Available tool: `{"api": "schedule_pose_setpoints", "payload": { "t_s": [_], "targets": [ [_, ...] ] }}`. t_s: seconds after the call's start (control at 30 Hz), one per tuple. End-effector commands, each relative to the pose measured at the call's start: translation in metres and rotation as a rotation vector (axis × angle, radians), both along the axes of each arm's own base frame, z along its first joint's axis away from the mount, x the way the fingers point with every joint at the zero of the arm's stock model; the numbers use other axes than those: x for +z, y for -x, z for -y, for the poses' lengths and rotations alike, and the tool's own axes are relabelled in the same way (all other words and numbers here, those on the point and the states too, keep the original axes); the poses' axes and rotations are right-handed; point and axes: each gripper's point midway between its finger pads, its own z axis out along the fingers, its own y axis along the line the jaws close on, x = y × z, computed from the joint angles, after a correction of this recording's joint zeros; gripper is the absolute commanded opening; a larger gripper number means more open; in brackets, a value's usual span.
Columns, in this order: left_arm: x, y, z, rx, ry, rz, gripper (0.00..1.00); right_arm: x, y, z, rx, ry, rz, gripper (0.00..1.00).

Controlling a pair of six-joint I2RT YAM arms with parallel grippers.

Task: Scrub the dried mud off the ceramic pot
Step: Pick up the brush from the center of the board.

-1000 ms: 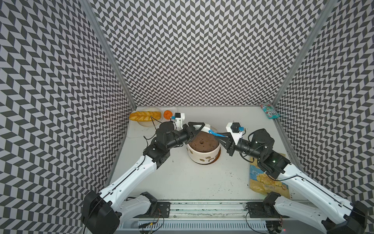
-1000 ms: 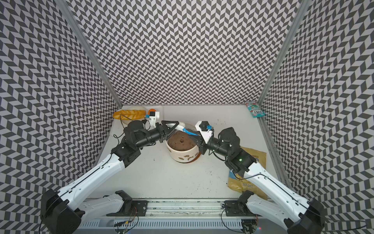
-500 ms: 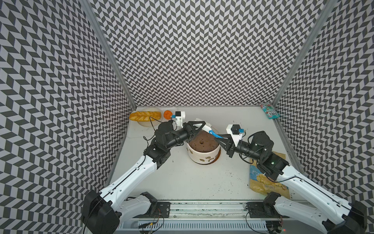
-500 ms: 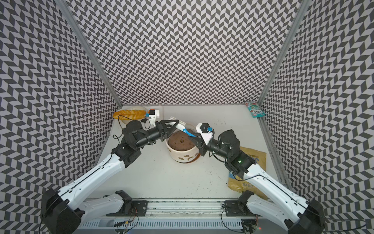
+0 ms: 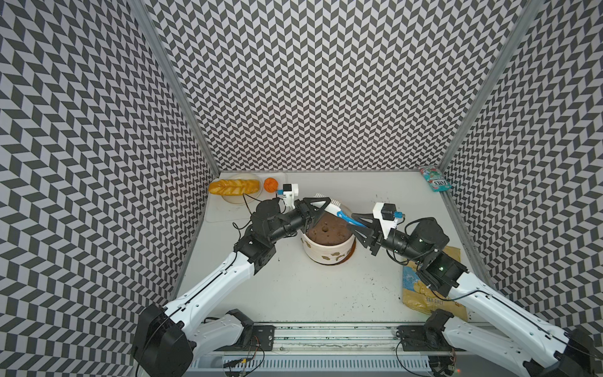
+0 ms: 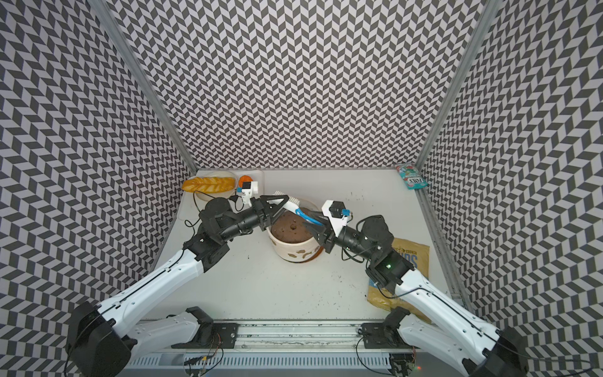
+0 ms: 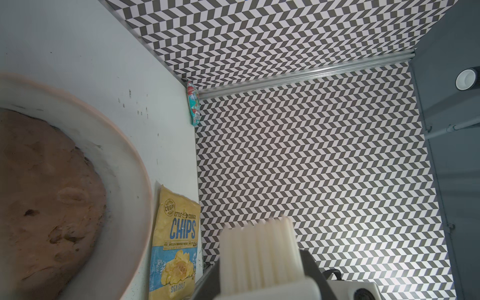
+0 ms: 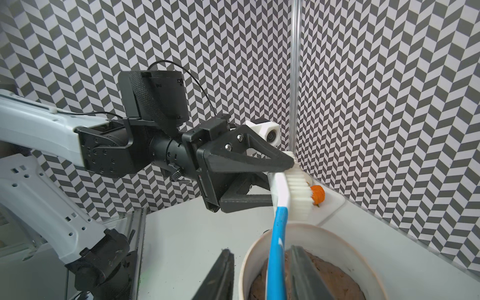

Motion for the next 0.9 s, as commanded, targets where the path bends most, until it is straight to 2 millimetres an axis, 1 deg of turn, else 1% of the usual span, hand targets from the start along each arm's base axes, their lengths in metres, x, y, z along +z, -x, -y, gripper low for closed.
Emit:
{"api": "schedule_pose_setpoints", "payload": {
  "t_s": [0.0, 0.07, 0.23, 0.37, 0.57, 0.63, 0.87],
  "targets": [
    [0.024, 0.007, -0.003, -0.017, 0.066, 0.063, 0.29, 0.015, 0.002, 0.006, -0.011, -0.067, 0.03, 0.43],
    [0.025, 0.008, -0.003, -0.024, 0.067, 0.062, 0.29, 0.015, 0.002, 0.004, 0.007, -0.072, 0.024, 0.44],
    [0.019, 0.009, -0.001, -0.031, 0.066, 0.045, 0.29, 0.024, 0.007, 0.0, 0.045, -0.102, 0.037, 0.41],
    [0.022, 0.009, 0.0, -0.036, 0.071, 0.052, 0.29, 0.023, 0.002, -0.003, 0.04, -0.099, 0.028, 0.36],
    [0.021, 0.01, 0.001, -0.043, 0.076, 0.05, 0.29, 0.019, -0.004, -0.008, 0.041, -0.095, 0.02, 0.34],
    [0.02, 0.01, 0.001, -0.046, 0.074, 0.047, 0.29, 0.021, -0.003, -0.009, 0.054, -0.1, 0.024, 0.31],
    [0.018, 0.01, 0.003, -0.053, 0.072, 0.045, 0.29, 0.028, -0.003, -0.009, 0.055, -0.122, 0.036, 0.29]
  ]
}}
